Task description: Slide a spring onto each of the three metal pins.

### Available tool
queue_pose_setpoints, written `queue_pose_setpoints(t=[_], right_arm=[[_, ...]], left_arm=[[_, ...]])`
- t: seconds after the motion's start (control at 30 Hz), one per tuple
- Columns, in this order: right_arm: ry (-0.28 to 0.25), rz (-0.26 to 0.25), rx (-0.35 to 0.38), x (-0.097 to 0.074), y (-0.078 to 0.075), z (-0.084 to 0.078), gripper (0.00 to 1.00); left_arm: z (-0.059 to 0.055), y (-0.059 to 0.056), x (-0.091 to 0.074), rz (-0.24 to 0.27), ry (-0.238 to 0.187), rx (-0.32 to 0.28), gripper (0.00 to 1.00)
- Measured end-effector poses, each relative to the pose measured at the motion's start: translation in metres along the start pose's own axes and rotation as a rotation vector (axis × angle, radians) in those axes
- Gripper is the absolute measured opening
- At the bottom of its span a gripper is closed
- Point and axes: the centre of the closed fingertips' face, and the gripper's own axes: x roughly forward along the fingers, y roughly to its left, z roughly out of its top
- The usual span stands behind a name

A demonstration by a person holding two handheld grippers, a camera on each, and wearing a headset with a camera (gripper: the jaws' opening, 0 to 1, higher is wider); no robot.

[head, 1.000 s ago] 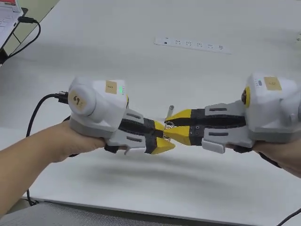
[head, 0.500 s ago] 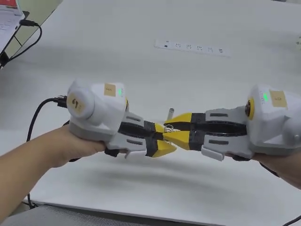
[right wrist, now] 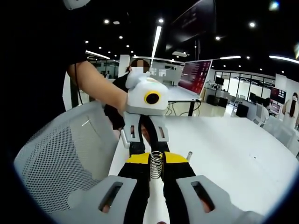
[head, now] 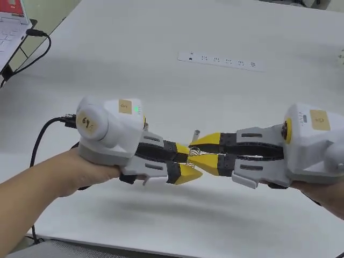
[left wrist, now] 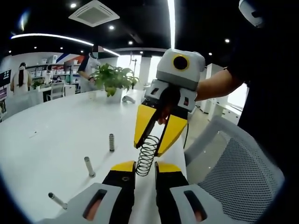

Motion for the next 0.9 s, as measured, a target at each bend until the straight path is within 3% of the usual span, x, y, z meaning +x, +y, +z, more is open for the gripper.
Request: queue_pose_setpoints(t=[0.5, 0.63, 0.9], right_arm=[[0.016, -0.007, 0.015, -0.002, -0.002, -0.004, 0.07], [0.015, -0.011, 0.019, -0.003, -0.003, -0.003, 0.07], [0.020, -0.013, 0.029, -0.002, -0.002, -0.004, 0.07]], left_arm=[[-0.004, 0.011, -0.006, 0.063, 0.012, 0.023, 0.29], [-0.010, 0.014, -0.010, 0.081, 0.028, 0.034, 0.34], [-0.014, 0.022, -0.022, 0.127, 0.014, 0.018, 0.48]])
